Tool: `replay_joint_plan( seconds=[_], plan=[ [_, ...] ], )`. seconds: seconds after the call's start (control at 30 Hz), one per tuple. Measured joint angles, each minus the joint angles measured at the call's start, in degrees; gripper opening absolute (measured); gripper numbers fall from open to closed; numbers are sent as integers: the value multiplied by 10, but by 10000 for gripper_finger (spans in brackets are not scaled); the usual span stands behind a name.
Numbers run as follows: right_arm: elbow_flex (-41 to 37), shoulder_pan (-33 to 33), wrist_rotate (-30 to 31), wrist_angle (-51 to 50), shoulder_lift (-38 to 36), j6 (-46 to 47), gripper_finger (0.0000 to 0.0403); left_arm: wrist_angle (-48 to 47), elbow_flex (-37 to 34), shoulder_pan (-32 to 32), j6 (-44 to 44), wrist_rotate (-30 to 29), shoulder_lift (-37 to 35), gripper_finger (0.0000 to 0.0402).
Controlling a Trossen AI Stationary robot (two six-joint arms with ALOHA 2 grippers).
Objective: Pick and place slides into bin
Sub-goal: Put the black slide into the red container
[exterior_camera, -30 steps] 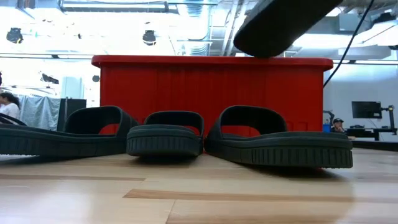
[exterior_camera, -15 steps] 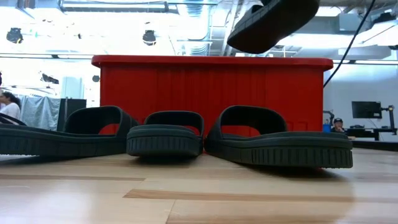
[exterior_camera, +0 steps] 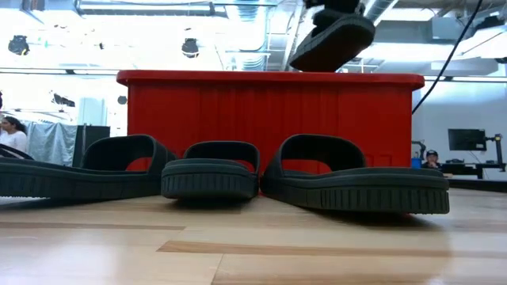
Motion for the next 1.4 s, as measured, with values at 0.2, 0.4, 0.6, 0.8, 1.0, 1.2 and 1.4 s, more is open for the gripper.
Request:
replay_joint_plan(
  seconds=[0.2, 0.4, 0.6, 0.8, 1.0, 1.2, 1.4],
  plan=[
    [0, -54, -3, 47, 0, -48, 0, 0, 0, 0, 0, 0, 0, 0],
    [0, -103, -3, 75, 0, -72, 0, 0, 0, 0, 0, 0, 0, 0],
    [0, -152, -3, 74, 6, -80, 0, 0, 0, 0, 0, 0, 0, 0],
    [0, -188, -4, 83, 25, -105, 0, 0, 0, 0, 0, 0, 0, 0],
    [0, -210, -8, 92, 63, -118, 0, 0, 0, 0, 0, 0, 0, 0],
    [0, -223, -9, 104, 102, -118, 0, 0, 0, 0, 0, 0, 0, 0],
    [0, -232, -11, 118, 129, -131, 0, 0, 0, 0, -1, 0, 0, 0]
  ],
)
